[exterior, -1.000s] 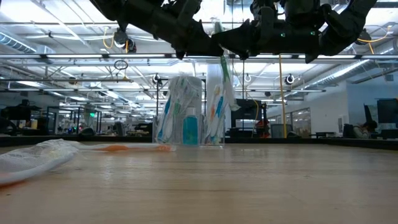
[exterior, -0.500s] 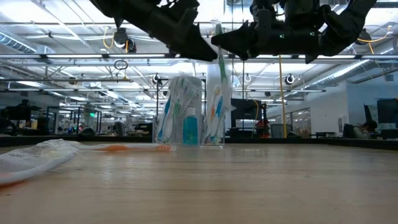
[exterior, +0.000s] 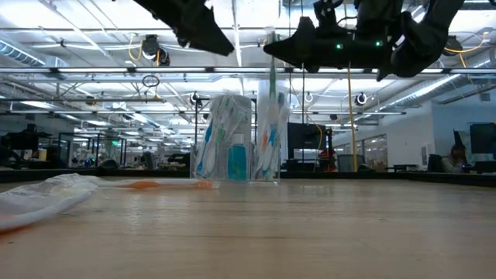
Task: Pick & Place toothbrushing station
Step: Put the green toothbrush into the transparent organizer
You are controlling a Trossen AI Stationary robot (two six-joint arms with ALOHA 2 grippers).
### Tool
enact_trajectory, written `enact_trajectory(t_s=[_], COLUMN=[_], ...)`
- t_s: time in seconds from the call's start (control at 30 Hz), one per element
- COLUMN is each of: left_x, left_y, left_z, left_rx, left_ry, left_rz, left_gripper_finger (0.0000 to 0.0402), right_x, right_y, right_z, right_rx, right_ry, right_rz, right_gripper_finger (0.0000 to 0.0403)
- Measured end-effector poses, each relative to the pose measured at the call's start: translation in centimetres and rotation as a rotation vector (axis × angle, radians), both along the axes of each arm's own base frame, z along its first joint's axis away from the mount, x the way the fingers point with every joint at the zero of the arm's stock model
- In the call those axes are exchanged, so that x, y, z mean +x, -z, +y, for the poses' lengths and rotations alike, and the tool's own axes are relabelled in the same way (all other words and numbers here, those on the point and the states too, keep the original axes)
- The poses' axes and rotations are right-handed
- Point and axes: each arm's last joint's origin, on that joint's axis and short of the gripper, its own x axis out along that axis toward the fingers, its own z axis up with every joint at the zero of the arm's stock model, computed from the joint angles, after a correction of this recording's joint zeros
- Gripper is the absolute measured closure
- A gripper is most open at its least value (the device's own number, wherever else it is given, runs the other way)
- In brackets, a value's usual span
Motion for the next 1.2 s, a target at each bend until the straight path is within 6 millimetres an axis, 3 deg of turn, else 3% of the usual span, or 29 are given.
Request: enact_trajectory(t_s=[0.27, 0.5, 0.77, 1.2], left_x=[-0.6, -0.7, -0.9, -1.0], left_y=[-0.9, -0.3, 0.1, 0.2], left_z=[-0.1, -0.1, -0.1, -0.1], left_rx=[0.004, -0.013, -0.032, -0.068], left_ry=[-0.002, -0.008, -0.016, -0.034], left_rz=[-0.037, 0.014, 0.058, 0.058], left_gripper_finger=[0.0227, 0.0227, 0.0227, 0.0227], right_x=[2.0, 3.1, 3.4, 3.4], right_y=[1.4, 4.4, 6.7, 6.7], right_z=[-1.8, -3.7, -3.6, -3.6], right_rx=[-0.038, 0.022, 0.1, 0.083], right_ry=[0.054, 0.147, 0.178, 0.18], right_rz=[-0.053, 0.041, 0.207, 0.215], right_gripper_finger=[0.0369, 0.0369, 0.0369, 0.0367])
